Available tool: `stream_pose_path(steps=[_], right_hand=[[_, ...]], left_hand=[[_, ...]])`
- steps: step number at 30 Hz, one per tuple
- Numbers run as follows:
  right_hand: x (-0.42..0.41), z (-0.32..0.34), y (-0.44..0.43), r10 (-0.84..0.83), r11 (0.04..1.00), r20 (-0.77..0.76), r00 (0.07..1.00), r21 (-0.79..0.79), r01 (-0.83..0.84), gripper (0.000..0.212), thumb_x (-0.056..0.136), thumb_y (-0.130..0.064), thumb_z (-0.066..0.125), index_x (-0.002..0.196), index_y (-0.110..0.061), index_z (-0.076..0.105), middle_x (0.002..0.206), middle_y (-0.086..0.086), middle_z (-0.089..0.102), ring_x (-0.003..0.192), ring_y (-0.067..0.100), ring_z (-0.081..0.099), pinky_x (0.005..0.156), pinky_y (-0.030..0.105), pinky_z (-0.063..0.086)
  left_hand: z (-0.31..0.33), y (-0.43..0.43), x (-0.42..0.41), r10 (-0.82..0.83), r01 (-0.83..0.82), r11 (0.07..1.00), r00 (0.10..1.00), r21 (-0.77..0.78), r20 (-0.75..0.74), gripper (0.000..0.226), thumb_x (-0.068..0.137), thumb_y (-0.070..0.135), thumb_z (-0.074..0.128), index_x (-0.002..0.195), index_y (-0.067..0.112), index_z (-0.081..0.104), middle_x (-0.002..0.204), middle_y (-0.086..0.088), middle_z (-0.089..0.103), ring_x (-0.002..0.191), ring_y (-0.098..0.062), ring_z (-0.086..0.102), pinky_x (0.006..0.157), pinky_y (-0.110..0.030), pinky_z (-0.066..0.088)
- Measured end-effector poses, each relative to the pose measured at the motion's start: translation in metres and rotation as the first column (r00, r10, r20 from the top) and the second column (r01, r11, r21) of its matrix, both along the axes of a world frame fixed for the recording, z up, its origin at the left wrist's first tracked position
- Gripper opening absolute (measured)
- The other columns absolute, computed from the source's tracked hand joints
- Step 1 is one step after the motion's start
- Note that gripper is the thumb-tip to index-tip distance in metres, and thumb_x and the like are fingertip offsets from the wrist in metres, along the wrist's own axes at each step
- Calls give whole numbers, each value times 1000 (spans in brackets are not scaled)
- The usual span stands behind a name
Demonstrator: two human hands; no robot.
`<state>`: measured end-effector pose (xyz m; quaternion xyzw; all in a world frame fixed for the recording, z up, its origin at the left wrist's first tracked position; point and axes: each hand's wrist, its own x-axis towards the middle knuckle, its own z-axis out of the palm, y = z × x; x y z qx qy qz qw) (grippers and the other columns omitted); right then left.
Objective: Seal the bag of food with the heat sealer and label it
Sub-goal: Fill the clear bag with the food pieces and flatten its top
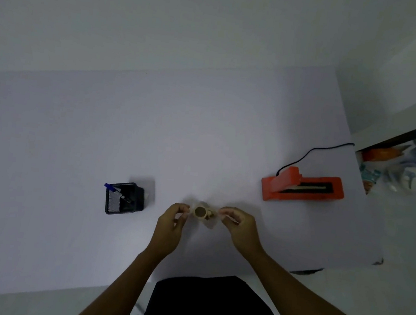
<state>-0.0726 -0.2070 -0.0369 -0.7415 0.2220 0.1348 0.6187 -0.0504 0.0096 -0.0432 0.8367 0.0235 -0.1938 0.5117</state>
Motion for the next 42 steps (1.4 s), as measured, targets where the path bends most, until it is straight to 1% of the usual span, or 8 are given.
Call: stream_pose_path(steps=[5, 11, 21, 24, 31, 34, 38, 42], right_hand=[[10, -14, 7, 77, 996, -16, 997, -38, -78, 13, 89, -11, 71, 92, -24, 73, 95, -9, 74, 95, 3, 68, 85, 16, 51], [14, -22, 14, 153, 975, -30, 988, -160, -156, 14, 87, -9, 71, 100, -5, 75, 93, -4, 71, 86, -1, 64, 75, 4, 47], [8, -30, 15, 110, 980, -64, 992, -162, -119, 5, 86, -8, 72, 88, -8, 76, 81, 1, 74, 74, 8, 68, 70, 21, 56], [5, -31, 16, 106, 983, -124, 987, -138, -123, 6, 88, -10, 71, 89, -7, 76, 81, 3, 73, 71, 7, 67, 65, 13, 54], [7, -30, 19, 54, 994, -274, 960, -81, -79, 27, 87, -5, 71, 69, -25, 75, 75, 7, 75, 63, 18, 70, 58, 32, 61], [8, -36, 20, 25, 995, -341, 940, -81, -55, 21, 82, -3, 74, 69, -19, 75, 76, 11, 75, 64, 20, 71, 55, 33, 61], [9, -42, 22, -12, 997, -432, 902, -74, -22, 8, 82, -7, 75, 75, -5, 74, 69, 14, 69, 61, 25, 67, 62, 44, 63], [9, -45, 23, -14, 998, -467, 884, -65, -19, 6, 78, -7, 76, 72, -6, 77, 75, 18, 74, 68, 31, 71, 67, 49, 63]], left_hand=[[-9, -4, 2, -21, 21, 1000, 999, 5, -41, 27, 93, 16, 60, 120, 18, 59, 116, 8, 64, 102, -6, 60, 81, -18, 51], [-11, -3, 7, -3, 3, 1000, 1000, 15, 0, 16, 90, 13, 65, 104, 17, 71, 102, 9, 71, 93, -2, 64, 75, -10, 50], [-21, 14, 7, 21, -21, 995, 1000, 96, -5, 9, 86, 9, 70, 89, 11, 77, 83, 7, 73, 77, 11, 64, 68, -3, 46], [-24, 18, 10, 15, -9, 995, 999, 103, -52, 9, 87, 8, 69, 86, 12, 77, 79, 9, 72, 73, 11, 63, 66, -2, 45], [-32, 25, 20, -31, 68, 984, 976, 167, -215, 18, 88, 7, 63, 80, 13, 78, 69, 11, 69, 58, 9, 59, 57, -11, 43], [-36, 25, 24, -41, 96, 976, 963, 195, -267, 17, 86, 8, 64, 76, 13, 78, 67, 5, 71, 58, 2, 60, 57, -10, 44], [-34, 19, 28, -69, 146, 952, 959, 270, -274, 25, 88, 22, 64, 72, 5, 73, 66, -11, 68, 59, -16, 56, 60, -27, 45], [-28, 13, 33, -34, 132, 948, 947, 291, -320, 22, 86, 20, 64, 69, 8, 72, 58, 5, 60, 56, -10, 52, 54, -21, 39]])
